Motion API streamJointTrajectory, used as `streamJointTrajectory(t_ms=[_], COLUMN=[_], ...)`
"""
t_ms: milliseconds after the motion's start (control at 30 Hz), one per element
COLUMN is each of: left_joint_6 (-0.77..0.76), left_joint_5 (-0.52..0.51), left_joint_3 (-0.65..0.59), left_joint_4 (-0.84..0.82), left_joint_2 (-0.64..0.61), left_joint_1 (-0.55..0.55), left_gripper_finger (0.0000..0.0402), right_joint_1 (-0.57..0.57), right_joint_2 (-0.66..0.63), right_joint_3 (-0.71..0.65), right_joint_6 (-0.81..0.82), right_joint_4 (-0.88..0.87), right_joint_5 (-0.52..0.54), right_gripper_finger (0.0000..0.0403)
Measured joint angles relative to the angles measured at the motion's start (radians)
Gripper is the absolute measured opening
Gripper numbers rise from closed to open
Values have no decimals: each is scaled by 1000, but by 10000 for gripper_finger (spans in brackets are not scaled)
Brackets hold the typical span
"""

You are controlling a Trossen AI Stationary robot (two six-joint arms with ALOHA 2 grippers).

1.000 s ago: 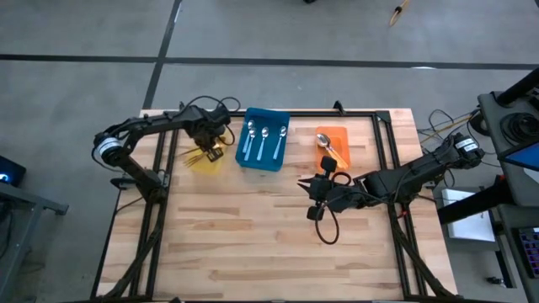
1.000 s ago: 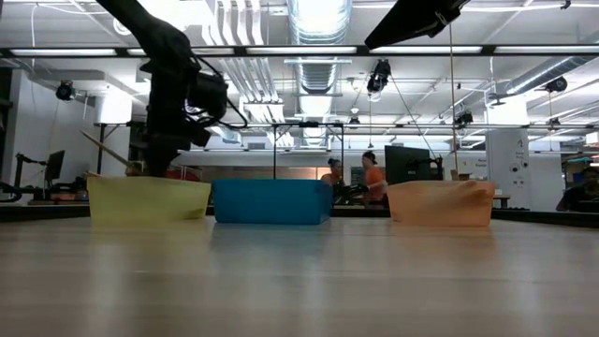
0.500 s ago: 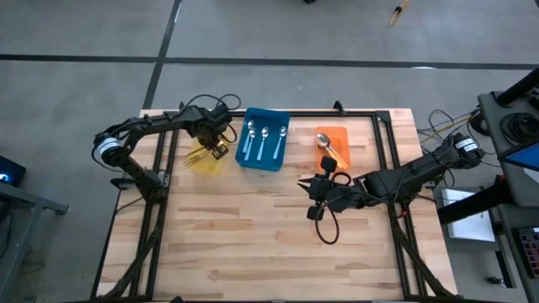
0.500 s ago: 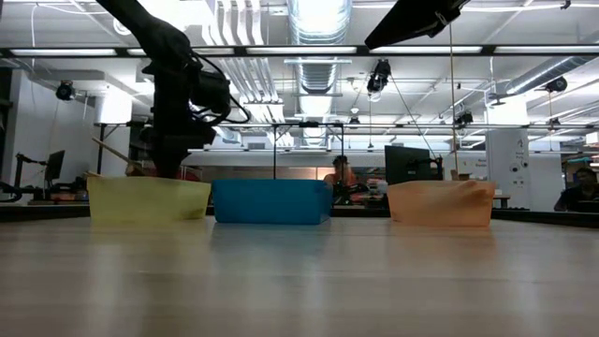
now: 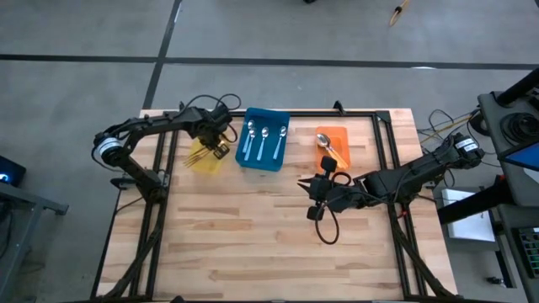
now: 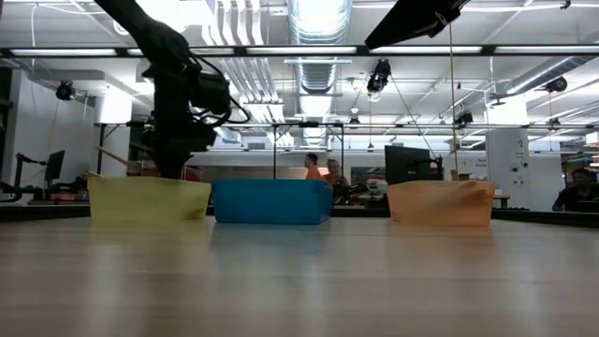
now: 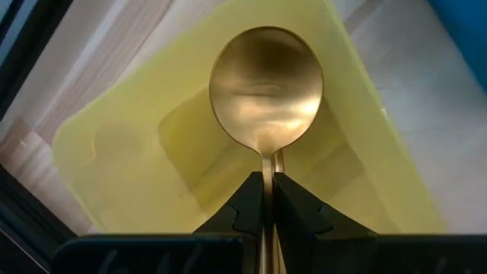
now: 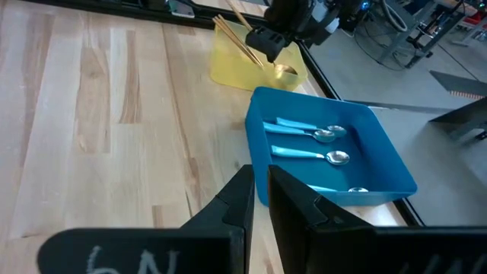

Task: Sort silverware by color (type)
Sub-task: Put the gold spoon into the yellow bin, then return to Home Position

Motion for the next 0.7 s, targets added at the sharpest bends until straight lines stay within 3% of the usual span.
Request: streamJointTrajectory(t_ms=[233, 533, 700], left_joint_6=[-8, -8, -46], left_joint_5=[0, 0, -1], left_joint_3=[-6, -6, -9], left_joint_4=[14, 33, -19], left_joint_2=[0, -1, -63], left_joint_1=[0, -1, -59], left_gripper_finger=[17, 58, 70], right_joint_1=[0, 0, 0], right_joint_2=[0, 0, 0], right_joint_3=[0, 0, 0], right_joint_6=[0, 0, 0], right_joint_4=[-1, -9, -6], right_joint_5=[0, 0, 0], right_gripper_finger=[31, 31, 31])
